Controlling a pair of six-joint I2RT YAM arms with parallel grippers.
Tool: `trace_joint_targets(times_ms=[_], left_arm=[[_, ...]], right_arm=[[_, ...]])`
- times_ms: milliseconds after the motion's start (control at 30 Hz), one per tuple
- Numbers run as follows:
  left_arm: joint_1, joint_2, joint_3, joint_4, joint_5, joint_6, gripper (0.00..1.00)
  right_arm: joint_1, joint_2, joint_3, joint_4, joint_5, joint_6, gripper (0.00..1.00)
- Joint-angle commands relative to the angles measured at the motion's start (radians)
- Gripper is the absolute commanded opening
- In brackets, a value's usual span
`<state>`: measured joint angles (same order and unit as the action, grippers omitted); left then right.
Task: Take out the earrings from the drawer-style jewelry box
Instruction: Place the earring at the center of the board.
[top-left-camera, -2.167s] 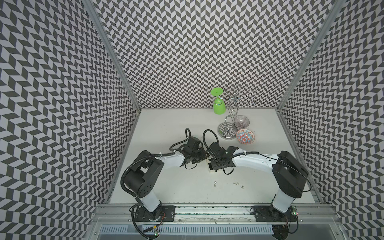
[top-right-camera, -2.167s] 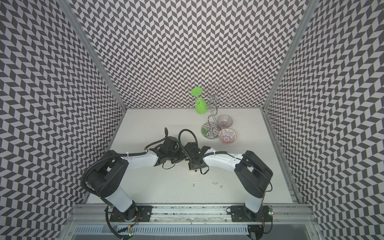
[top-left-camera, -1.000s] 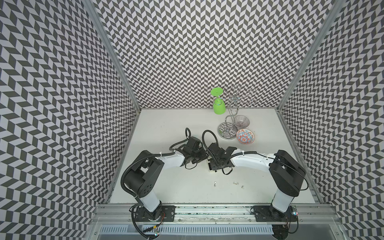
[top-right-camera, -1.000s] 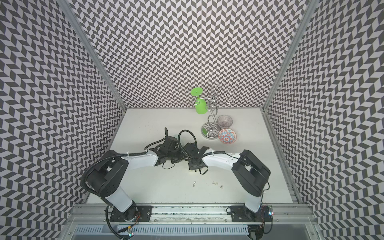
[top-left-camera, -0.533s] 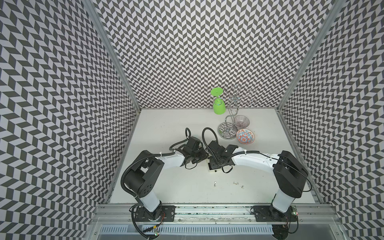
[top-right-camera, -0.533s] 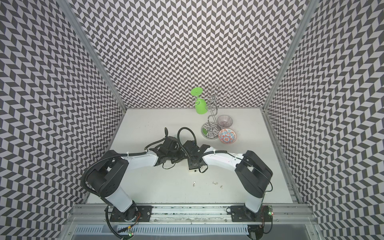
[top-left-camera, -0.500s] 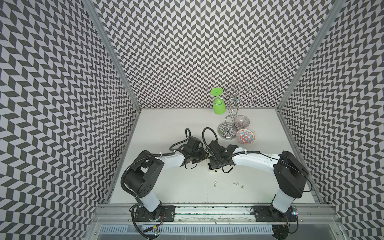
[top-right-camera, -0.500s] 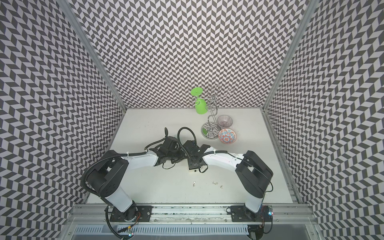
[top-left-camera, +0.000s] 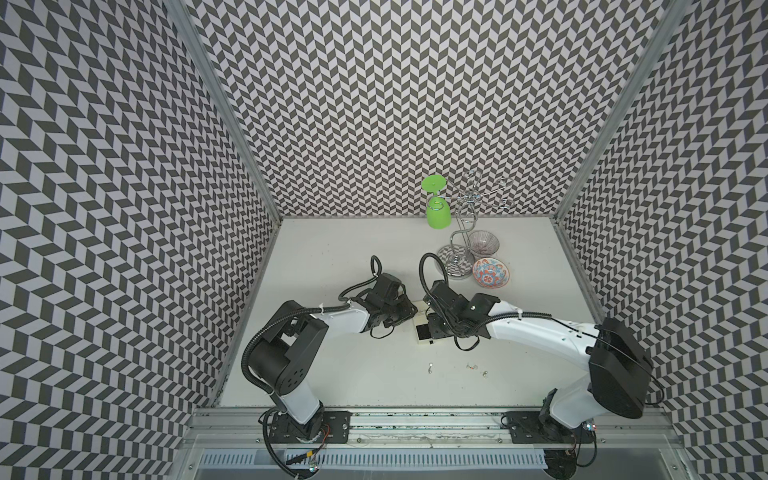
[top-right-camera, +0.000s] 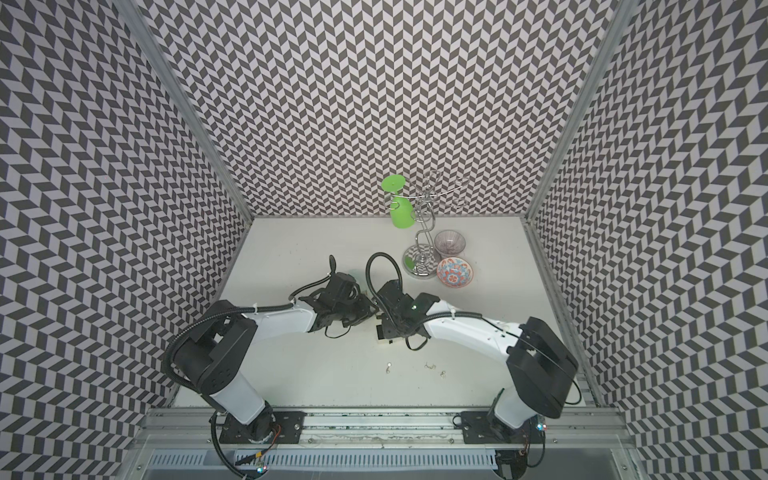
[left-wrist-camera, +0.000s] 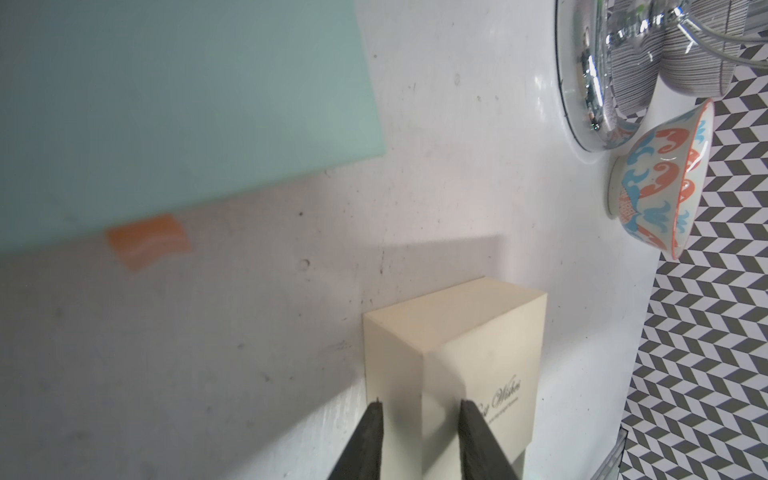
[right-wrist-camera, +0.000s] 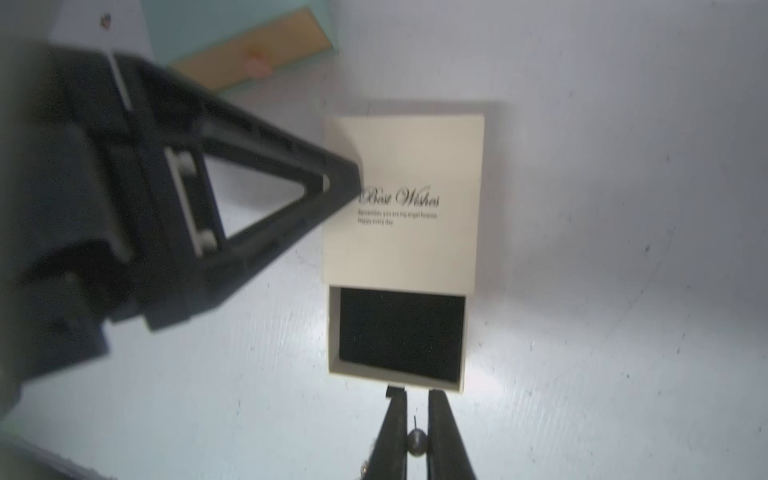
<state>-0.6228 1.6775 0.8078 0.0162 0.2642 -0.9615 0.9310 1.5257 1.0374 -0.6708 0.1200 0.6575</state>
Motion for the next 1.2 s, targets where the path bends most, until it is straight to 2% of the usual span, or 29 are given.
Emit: trace_joint_targets(times_ms=[0, 167, 333, 767, 1000, 1167], left_arm=[[0.003, 0.022, -0.009, -0.016, -0.016, 0.004, 0.33], [0.003, 0.019, -0.010, -0.018, -0.015, 0.001, 0.33], [0.003, 0.020, -0.010, -0.021, -0.014, 0.004, 0.33], [0.001, 0.022, -0.019, -0.013, -0.013, -0.004, 0.33], [0.000, 0.023, -0.019, -0.009, -0.012, -0.005, 0.33], [0.000, 0.023, -0.017, -0.011, -0.011, -0.007, 0.33]], right_arm=[[0.040, -0.056, -0.075, -0.004, -0.062, 0.031, 0.10], [0.114, -0.091, -0.179, 0.038, -0.150, 0.067, 0.10], [0.179, -0.082, -0.242, 0.095, -0.170, 0.118, 0.11], [0.181, 0.016, -0.204, 0.151, -0.171, 0.110, 0.11], [0.181, 0.022, -0.182, 0.144, -0.148, 0.110, 0.14], [0.180, 0.004, -0.160, 0.116, -0.119, 0.108, 0.27]])
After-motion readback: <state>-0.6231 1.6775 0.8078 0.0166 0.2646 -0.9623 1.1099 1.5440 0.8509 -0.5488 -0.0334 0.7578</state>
